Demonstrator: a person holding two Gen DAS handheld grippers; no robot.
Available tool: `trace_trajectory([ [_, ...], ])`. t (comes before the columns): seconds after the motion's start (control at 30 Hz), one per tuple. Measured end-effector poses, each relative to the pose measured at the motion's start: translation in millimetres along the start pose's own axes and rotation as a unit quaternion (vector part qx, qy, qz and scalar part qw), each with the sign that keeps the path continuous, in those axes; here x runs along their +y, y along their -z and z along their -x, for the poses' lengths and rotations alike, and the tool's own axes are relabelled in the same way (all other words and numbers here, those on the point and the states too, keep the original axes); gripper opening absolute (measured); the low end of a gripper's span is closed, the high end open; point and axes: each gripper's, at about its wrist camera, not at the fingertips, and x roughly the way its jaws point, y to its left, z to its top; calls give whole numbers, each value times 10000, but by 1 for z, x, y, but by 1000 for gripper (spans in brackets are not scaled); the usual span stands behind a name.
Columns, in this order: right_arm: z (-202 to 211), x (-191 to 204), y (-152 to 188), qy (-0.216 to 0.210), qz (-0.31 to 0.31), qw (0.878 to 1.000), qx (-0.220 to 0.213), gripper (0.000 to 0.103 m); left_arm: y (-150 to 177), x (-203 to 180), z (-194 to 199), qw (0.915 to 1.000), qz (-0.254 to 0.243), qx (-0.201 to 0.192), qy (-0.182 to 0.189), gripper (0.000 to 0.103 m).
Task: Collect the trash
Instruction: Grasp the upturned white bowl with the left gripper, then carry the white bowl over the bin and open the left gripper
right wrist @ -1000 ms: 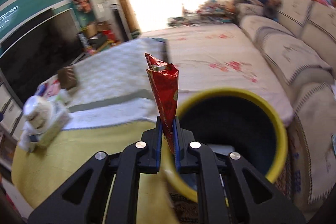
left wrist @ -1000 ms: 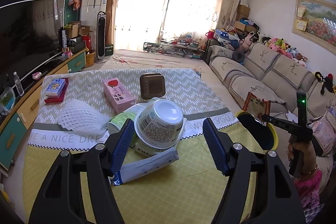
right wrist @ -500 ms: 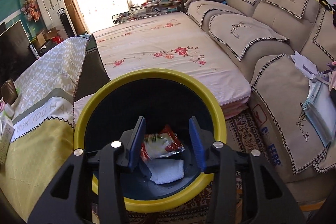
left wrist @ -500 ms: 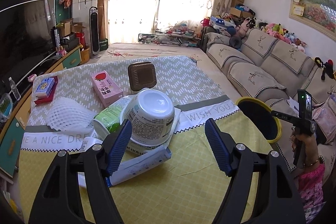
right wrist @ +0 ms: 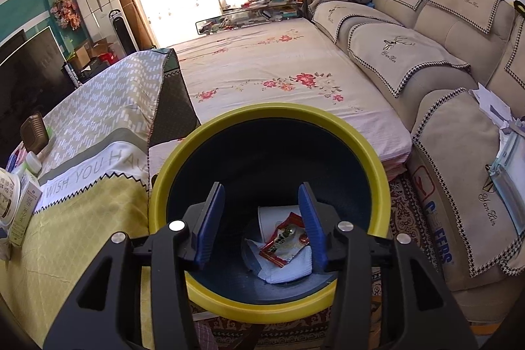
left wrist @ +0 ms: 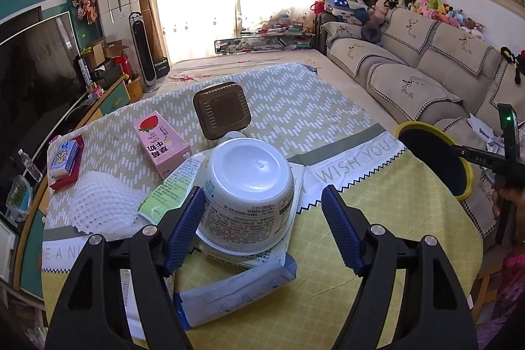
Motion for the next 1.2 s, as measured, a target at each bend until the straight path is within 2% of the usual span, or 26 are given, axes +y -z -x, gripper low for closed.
trace_trajectory([
  [0.3, -3, 6, 1, -96, 42, 9999, 66, 49, -10, 1, -23, 9995, -234, 40, -196, 79],
  [0.63, -14, 7, 4, -133, 55, 9997, 212, 50, -9, 2, -42, 9986, -401, 180, -308, 80],
  [1.03, -16, 9, 5, -165, 84, 9995, 245, 50, -10, 0, -41, 9978, -506, 115, -419, 79],
  [1.2, -14, 9, 5, -176, 79, 9996, 213, 50, -14, 1, -27, 9982, -448, -127, -386, 79],
])
